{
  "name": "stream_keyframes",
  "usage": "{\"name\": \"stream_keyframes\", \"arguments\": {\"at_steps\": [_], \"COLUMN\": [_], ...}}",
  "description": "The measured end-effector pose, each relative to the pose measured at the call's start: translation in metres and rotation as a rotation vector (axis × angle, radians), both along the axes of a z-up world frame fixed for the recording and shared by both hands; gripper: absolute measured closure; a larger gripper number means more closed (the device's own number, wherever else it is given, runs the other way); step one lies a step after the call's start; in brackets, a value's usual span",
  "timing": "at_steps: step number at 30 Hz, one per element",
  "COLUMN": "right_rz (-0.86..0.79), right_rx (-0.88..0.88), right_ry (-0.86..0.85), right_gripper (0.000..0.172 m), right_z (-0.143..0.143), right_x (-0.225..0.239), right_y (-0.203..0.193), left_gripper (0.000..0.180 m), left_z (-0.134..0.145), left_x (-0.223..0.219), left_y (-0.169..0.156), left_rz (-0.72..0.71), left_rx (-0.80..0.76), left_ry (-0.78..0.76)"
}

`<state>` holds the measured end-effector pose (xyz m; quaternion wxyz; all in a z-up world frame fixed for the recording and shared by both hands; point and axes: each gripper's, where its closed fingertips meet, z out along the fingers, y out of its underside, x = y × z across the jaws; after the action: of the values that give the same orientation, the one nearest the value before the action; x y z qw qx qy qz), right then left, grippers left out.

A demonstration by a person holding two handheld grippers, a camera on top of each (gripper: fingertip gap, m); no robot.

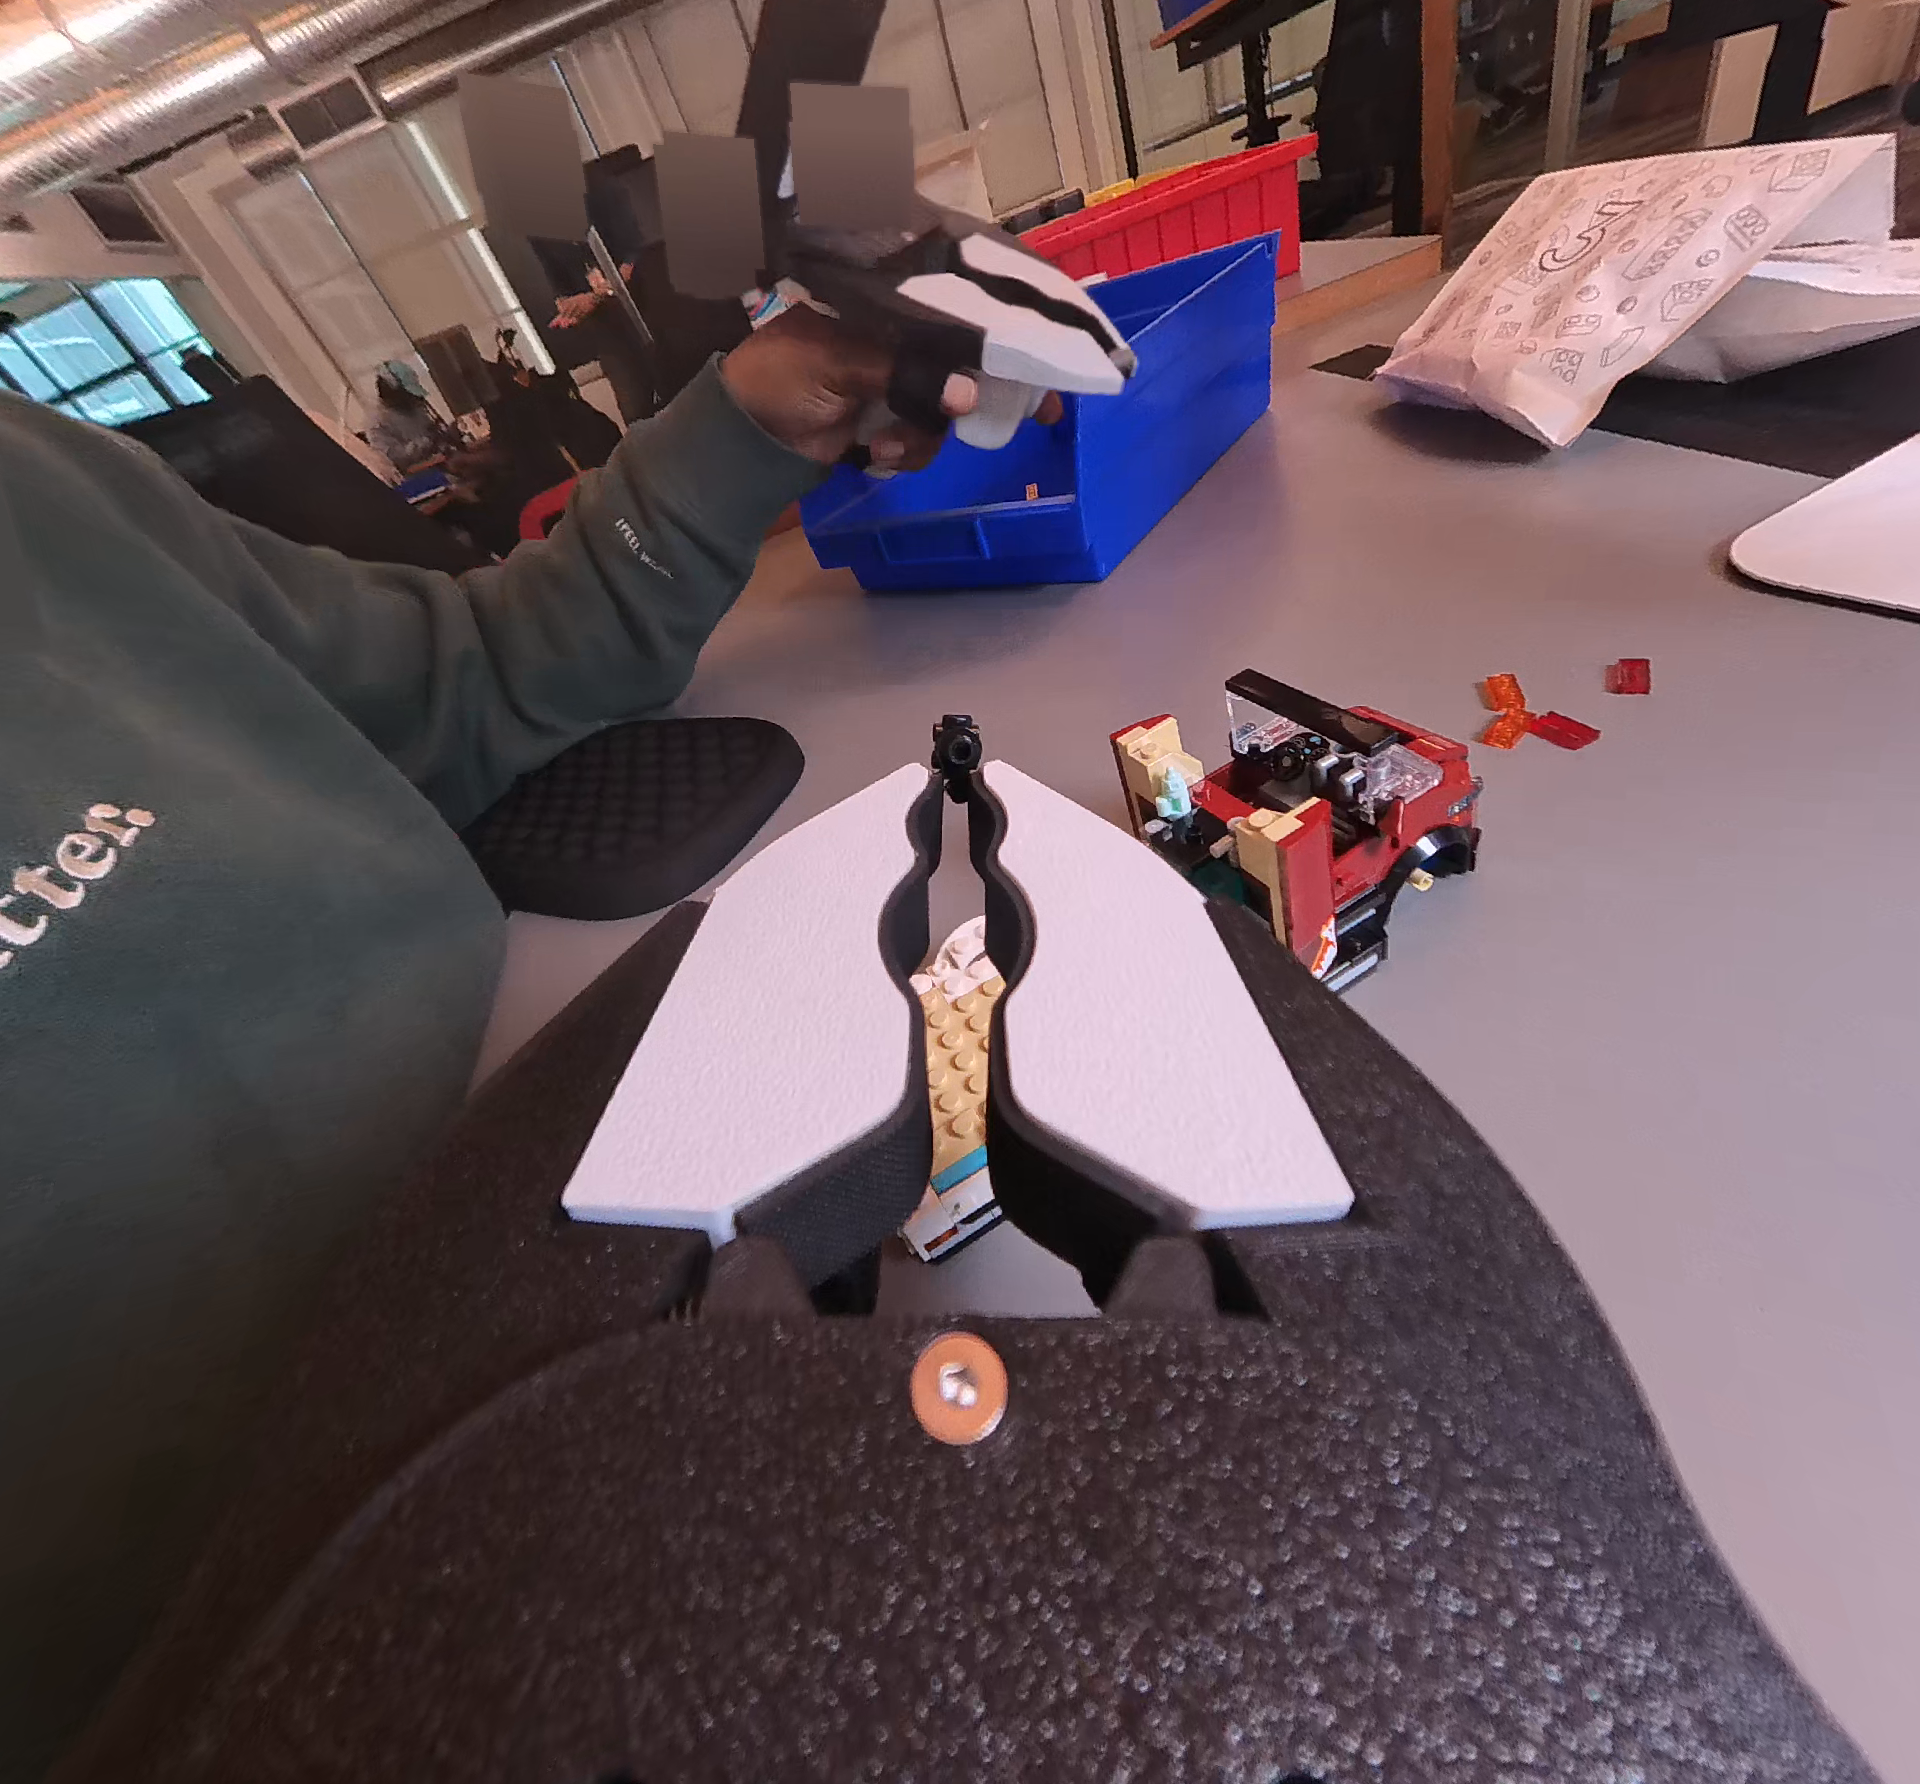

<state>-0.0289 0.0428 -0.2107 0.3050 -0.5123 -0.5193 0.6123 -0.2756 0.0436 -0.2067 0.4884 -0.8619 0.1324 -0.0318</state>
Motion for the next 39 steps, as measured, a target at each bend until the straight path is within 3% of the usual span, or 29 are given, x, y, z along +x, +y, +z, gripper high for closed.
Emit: {"name": "stream_keyframes", "arguments": {"at_steps": [3,8,13,15,20,23,28,32,33,39], "right_rz": [-0.002,-0.005,-0.004,-0.001,0.006,0.002,0.004,-0.017,-0.022,-0.009], "right_rx": [-0.002,0.006,0.009,0.01,-0.002,0.0,-0.01,0.015,0.022,0.005], "right_ry": [-0.005,-0.011,-0.008,-0.007,-0.01,-0.01,-0.023,-0.018,-0.014,-0.019], "right_gripper": [0.167,0.167,0.167,0.167,0.167,0.167,0.167,0.167,0.167,0.167], "right_z": [-0.001,-0.001,0.001,0.001,0.0,0.0,-0.004,-0.003,-0.002,-0.003], "right_x": [0.0,0.001,0.003,0.004,0.004,0.004,0.0,0.001,0.002,0.002], "right_y": [0.0,0.001,0.002,0.002,0.003,0.003,0.002,0.001,0.001,0.002], "left_gripper": [0.172,0.172,0.172,0.161,0.134,0.135,0.123,0.138,0.147,0.149], "left_z": [-0.024,-0.073,-0.105,-0.107,-0.095,-0.081,-0.097,-0.076,-0.073,-0.08], "left_x": [0.038,0.066,0.08,0.081,0.091,0.1,0.098,0.091,0.086,0.086], "left_y": [0.026,0.079,0.104,0.107,0.095,0.081,0.081,0.084,0.076,-0.013], "left_rz": [-0.115,-0.179,-0.215,-0.226,-0.298,-0.345,-0.352,-0.309,-0.295,-0.437], "left_rx": [-0.156,-0.351,-0.435,-0.405,-0.315,-0.227,-0.297,-0.233,-0.263,-0.559], "left_ry": [0.089,0.161,0.062,0.063,0.087,0.148,0.195,0.224,0.239,0.191]}}
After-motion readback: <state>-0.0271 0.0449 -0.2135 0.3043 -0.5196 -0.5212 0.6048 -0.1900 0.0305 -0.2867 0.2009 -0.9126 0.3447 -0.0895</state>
